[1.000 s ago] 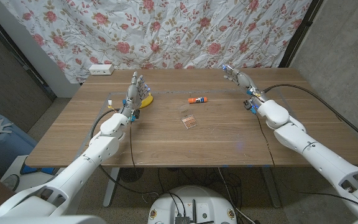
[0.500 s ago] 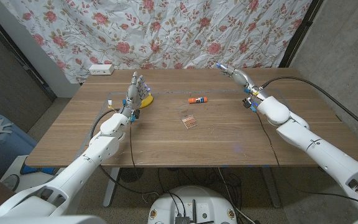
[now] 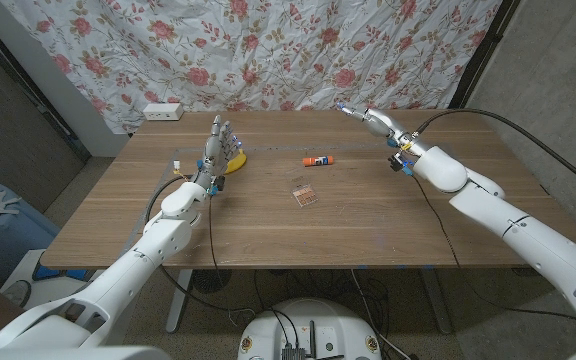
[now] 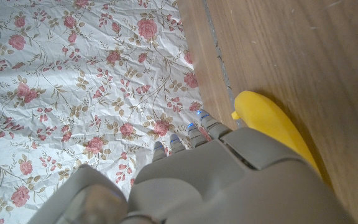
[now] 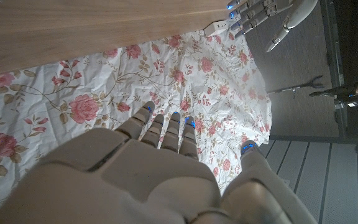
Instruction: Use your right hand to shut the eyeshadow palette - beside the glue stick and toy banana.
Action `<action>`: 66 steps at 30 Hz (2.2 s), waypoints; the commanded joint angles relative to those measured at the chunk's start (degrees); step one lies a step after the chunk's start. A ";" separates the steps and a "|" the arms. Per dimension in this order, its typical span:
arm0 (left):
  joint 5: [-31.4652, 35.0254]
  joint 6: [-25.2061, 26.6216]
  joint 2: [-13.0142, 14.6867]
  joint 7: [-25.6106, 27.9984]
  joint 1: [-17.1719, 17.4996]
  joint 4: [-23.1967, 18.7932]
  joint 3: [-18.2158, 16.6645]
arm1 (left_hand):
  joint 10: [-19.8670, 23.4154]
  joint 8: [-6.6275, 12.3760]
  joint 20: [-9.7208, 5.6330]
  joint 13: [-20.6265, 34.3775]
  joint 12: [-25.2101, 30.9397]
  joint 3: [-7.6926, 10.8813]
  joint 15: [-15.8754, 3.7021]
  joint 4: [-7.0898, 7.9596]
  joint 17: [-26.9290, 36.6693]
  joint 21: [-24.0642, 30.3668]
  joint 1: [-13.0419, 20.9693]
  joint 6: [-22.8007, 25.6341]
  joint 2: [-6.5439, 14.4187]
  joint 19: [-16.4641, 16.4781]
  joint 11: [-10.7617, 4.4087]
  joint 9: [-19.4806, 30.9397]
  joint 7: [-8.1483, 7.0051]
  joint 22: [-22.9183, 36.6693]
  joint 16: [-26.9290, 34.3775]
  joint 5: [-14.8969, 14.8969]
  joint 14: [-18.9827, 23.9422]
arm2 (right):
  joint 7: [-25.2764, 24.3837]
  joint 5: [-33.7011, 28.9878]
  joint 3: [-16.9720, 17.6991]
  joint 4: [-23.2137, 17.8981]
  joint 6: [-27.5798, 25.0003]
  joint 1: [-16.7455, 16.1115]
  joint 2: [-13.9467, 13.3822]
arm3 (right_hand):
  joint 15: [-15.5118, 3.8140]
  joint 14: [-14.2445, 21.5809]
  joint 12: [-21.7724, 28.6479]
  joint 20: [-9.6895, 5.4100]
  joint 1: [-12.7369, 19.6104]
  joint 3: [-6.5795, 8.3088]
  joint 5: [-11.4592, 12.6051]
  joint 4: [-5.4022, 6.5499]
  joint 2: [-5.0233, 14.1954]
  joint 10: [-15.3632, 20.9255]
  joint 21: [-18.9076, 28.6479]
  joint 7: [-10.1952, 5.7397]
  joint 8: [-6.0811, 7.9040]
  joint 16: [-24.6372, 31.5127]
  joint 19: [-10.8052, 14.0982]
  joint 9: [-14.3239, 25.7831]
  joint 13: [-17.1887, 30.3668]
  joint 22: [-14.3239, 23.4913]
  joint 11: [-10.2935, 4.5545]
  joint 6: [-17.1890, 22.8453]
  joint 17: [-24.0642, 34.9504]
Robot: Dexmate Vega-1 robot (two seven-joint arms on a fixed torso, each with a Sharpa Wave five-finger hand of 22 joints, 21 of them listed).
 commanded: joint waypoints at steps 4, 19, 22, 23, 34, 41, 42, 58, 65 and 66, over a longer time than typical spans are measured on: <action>0.02 0.00 -0.01 0.01 -0.02 -0.04 0.02 | 0.09 0.32 -0.45 0.19 0.29 0.19 -4.09 0.36 0.19 0.37 0.72 0.05 -0.19 0.46 -0.50 0.19 -0.31 0.24 0.44 0.32 -0.45 | 1.52 -6.98 -1.62 -8.00 -9.14 1.53 -1.94 | -0.65 -0.51 -0.25 -0.15 -0.07 -0.01 -0.14 -0.25 0.20 -0.66 0.10 0.02 -0.28 0.03 -0.46 0.25 -0.03 0.21 0.03 -0.66 0.01; 0.01 0.00 -0.01 0.01 -0.02 -0.04 0.02 | 0.09 0.31 -0.52 0.19 0.29 0.20 -4.10 0.36 0.19 0.38 0.72 0.03 -0.20 0.49 -0.46 0.19 -0.31 0.24 0.43 0.32 -0.47 | 8.17 -14.82 -6.75 -13.27 -18.62 7.14 -1.53 | -0.51 -1.13 -0.07 0.58 -1.55 -0.72 -0.08 0.40 0.39 -0.52 -0.21 0.07 -0.31 0.28 -3.48 0.27 -0.01 0.23 -0.31 -1.44 0.01; 0.02 -0.01 -0.01 0.00 -0.02 -0.02 0.02 | 0.09 0.31 -0.51 0.19 0.29 0.20 -4.09 0.36 0.19 0.37 0.72 0.03 -0.20 0.46 -0.51 0.19 -0.31 0.24 0.44 0.32 -0.43 | 9.19 -15.45 -7.57 -13.40 -19.04 8.02 -1.17 | -0.50 -1.32 -0.01 0.62 -1.74 -0.84 -0.06 0.48 0.36 -0.39 -0.17 0.19 -0.19 0.27 -3.81 0.27 -0.01 0.23 -0.46 -1.23 -0.01; 0.02 -0.01 -0.02 0.00 -0.02 -0.02 0.02 | 0.10 0.31 -0.52 0.19 0.29 0.20 -4.09 0.36 0.19 0.36 0.73 0.03 -0.20 0.44 -0.56 0.19 -0.31 0.24 0.44 0.32 -0.45 | 9.61 -15.65 -7.88 -13.39 -19.08 8.36 -1.05 | -0.48 -1.32 -0.01 0.66 -1.79 -0.87 -0.05 0.50 0.36 -0.39 -0.17 0.20 -0.16 0.29 -3.91 0.27 -0.01 0.22 -0.46 -1.16 -0.01; -0.03 0.00 0.06 -0.03 0.03 -0.08 -0.02 | 0.07 0.32 -0.45 0.19 0.28 0.20 -4.07 0.36 0.19 0.39 0.72 0.05 -0.20 0.51 -0.54 0.19 -0.31 0.24 0.44 0.32 -0.44 | 14.34 -17.93 -11.05 -13.58 -21.41 11.66 0.55 | -0.15 -2.69 -0.17 0.52 -2.56 -1.34 0.06 0.95 0.38 -0.85 0.11 0.32 -0.39 0.06 -4.70 0.28 0.01 0.22 -0.67 -2.11 -0.04; -0.02 0.00 0.05 -0.03 0.02 -0.07 -0.02 | 0.13 0.32 -0.43 0.19 0.31 0.21 -4.07 0.36 0.19 0.40 0.72 0.06 -0.20 0.53 -0.52 0.19 -0.31 0.24 0.44 0.32 -0.45 | 16.39 -19.34 -12.68 -13.46 -22.33 13.18 1.39 | -0.14 -2.96 -0.09 0.28 -2.85 -1.52 0.11 1.16 0.39 -0.70 0.16 0.51 -0.38 0.09 -4.99 0.29 0.02 0.22 -0.73 -2.29 -0.03; -0.02 0.00 0.05 -0.03 0.02 -0.07 -0.02 | 0.07 0.32 -0.45 0.19 0.28 0.21 -4.06 0.36 0.19 0.39 0.72 0.06 -0.20 0.52 -0.46 0.19 -0.31 0.24 0.44 0.32 -0.44 | 16.82 -19.66 -12.99 -13.45 -22.56 13.49 1.53 | -0.12 -2.95 -0.07 0.28 -2.86 -1.53 0.11 1.17 0.39 -0.66 0.15 0.48 -0.37 0.11 -5.02 0.29 0.02 0.22 -0.74 -2.30 -0.03; 0.02 -0.01 -0.01 0.00 -0.02 -0.03 0.02 | 0.10 0.32 -0.46 0.19 0.29 0.21 -4.15 0.37 0.19 0.39 0.72 0.06 -0.20 0.51 -0.49 0.19 -0.31 0.24 0.45 0.32 -0.42 | 21.75 -22.81 -16.32 -12.91 -24.73 16.91 3.38 | 0.14 -3.23 0.02 0.48 -3.81 -2.00 0.35 2.22 0.74 -0.48 0.29 0.43 -0.16 0.35 -5.62 0.30 0.06 0.22 -0.87 -2.13 0.03; 0.01 0.00 0.02 -0.01 -0.01 -0.05 0.01 | 0.08 0.32 -0.46 0.19 0.29 0.22 -4.14 0.37 0.19 0.37 0.72 0.04 -0.20 0.46 -0.46 0.19 -0.31 0.24 0.44 0.32 -0.44 | 23.74 -24.24 -17.96 -11.79 -25.12 18.58 4.44 | 0.22 -3.31 0.12 0.70 -4.20 -2.32 0.49 2.80 0.76 -0.24 0.29 0.34 0.06 0.44 -6.04 0.32 0.07 0.23 -1.07 -1.64 0.05; 0.00 0.00 0.02 -0.01 -0.01 -0.05 0.00 | 0.08 0.32 -0.45 0.19 0.28 0.22 -4.13 0.37 0.19 0.37 0.72 0.04 -0.20 0.47 -0.46 0.19 -0.31 0.24 0.45 0.32 -0.43 | 24.18 -24.35 -18.23 -11.54 -25.16 18.88 4.64 | 0.22 -3.32 0.16 0.76 -4.27 -2.40 0.52 2.92 0.74 -0.13 0.27 0.36 0.11 0.47 -6.16 0.33 0.08 0.23 -1.18 -1.52 0.05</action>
